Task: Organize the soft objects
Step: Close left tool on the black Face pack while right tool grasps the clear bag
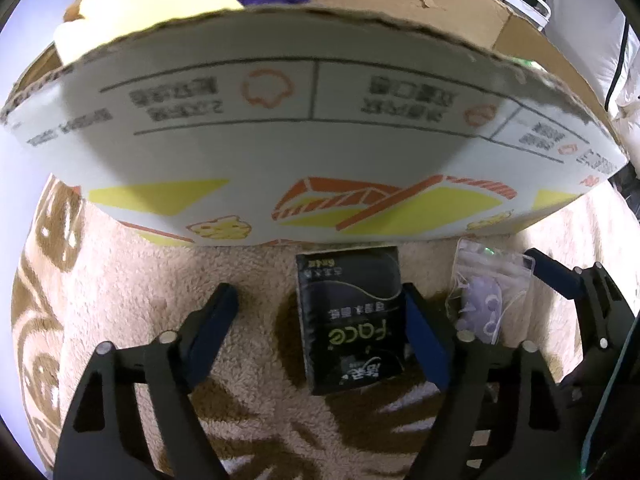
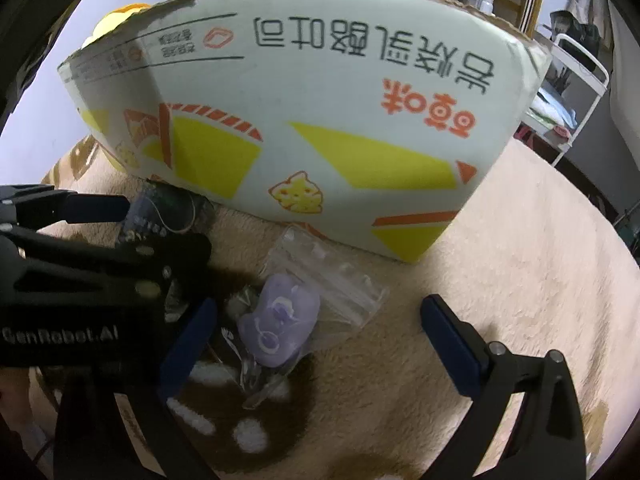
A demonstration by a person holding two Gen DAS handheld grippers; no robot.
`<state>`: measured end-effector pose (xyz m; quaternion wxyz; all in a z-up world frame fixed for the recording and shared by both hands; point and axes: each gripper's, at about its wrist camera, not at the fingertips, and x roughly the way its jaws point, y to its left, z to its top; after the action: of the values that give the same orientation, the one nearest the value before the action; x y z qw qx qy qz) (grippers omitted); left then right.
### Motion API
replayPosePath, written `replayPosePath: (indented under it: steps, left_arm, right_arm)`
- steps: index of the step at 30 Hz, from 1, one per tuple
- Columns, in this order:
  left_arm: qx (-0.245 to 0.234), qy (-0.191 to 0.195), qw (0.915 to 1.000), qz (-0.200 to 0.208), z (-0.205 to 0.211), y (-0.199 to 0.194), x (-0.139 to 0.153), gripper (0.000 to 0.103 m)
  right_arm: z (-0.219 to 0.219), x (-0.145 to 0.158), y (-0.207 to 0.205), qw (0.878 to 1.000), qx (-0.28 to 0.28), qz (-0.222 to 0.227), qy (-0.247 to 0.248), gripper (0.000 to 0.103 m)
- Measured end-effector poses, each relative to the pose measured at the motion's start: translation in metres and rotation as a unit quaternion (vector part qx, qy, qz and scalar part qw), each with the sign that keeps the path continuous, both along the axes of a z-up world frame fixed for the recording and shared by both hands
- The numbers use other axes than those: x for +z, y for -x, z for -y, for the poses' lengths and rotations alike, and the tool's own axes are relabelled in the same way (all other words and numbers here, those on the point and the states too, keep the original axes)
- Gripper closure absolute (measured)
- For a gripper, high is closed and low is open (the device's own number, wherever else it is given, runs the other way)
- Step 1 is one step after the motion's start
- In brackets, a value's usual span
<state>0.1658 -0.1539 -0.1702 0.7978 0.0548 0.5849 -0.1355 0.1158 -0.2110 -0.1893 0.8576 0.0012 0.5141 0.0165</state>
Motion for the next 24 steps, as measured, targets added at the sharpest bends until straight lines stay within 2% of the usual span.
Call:
replayPosePath:
  steps: [7, 12, 15, 18, 24]
  left_arm:
    - [0.000, -0.016, 0.9999, 0.006, -0.004, 0.004, 0.002, 0.045]
    - [0.008, -0.012, 0.9999, 0.003, -0.008, 0.005, 0.005, 0.053]
    - [0.008, -0.012, 0.9999, 0.006, -0.019, 0.005, 0.004, 0.057]
    - [0.007, -0.009, 0.9999, 0.011, -0.028, 0.007, 0.006, 0.059]
    - [-0.006, -0.019, 0.9996, 0.020, -0.029, 0.021, 0.006, 0.060]
  right_arm:
    - [-0.004, -0.001, 0.002, 1.000, 0.000, -0.004, 0.008, 0.000]
    - [-0.009, 0.002, 0.006, 1.000, -0.002, -0.008, 0.007, 0.004]
    - [-0.004, 0.006, 0.009, 1.000, -0.012, -0.006, -0.008, 0.013]
    - [0.005, 0.010, 0.011, 0.999, -0.034, -0.006, -0.016, 0.029]
    - [0.017, 0.014, 0.010, 0.998, -0.052, -0.008, -0.024, 0.035]
